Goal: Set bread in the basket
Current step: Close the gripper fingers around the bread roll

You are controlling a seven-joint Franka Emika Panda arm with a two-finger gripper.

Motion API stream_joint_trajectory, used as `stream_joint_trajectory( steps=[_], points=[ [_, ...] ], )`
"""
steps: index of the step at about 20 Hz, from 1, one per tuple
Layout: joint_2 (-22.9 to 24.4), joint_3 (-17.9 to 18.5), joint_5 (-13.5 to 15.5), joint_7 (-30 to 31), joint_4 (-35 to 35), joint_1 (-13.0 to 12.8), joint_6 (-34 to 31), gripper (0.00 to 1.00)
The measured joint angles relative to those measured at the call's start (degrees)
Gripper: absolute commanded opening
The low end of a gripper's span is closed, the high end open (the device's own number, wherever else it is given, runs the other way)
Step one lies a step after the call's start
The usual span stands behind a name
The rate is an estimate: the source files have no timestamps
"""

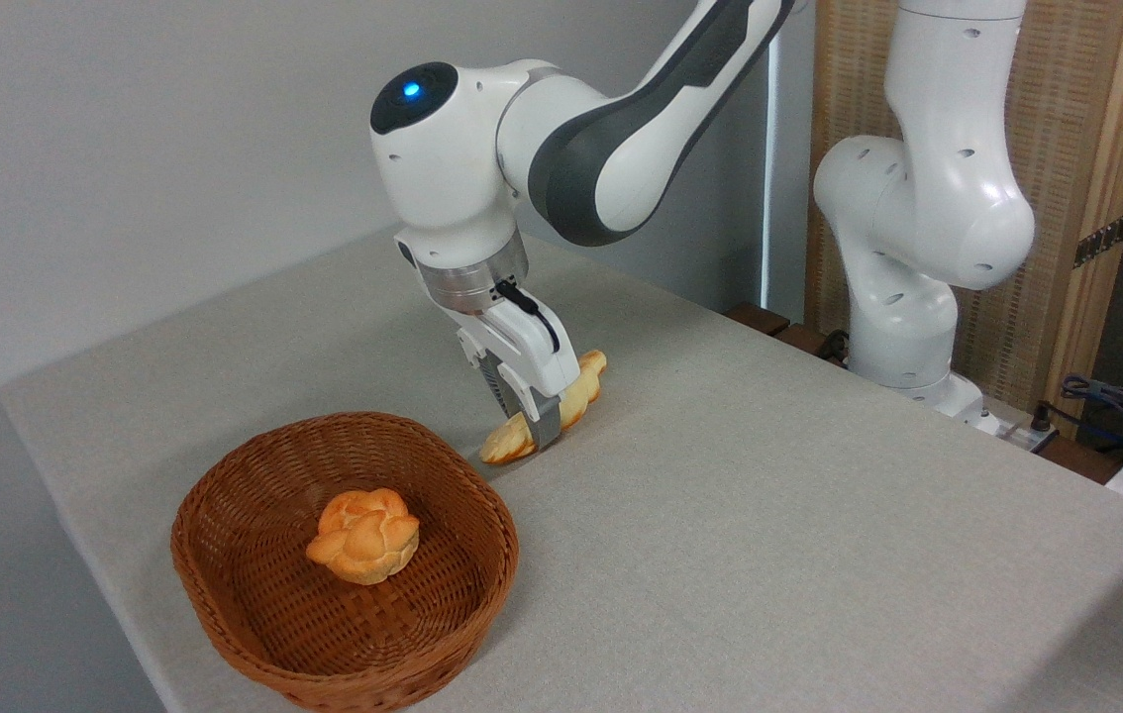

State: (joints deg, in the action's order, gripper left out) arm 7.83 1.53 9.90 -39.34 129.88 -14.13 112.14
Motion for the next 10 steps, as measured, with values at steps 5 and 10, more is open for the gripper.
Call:
stream_joint_trajectory(
  steps=[5, 10],
  points=[
    [0.02, 0.19, 0.00, 0.02, -0.53, 0.04, 0.00, 0.37],
    [0.09, 0.57, 0.00, 0.02, -1.94, 0.26, -0.41, 0.37]
  ],
)
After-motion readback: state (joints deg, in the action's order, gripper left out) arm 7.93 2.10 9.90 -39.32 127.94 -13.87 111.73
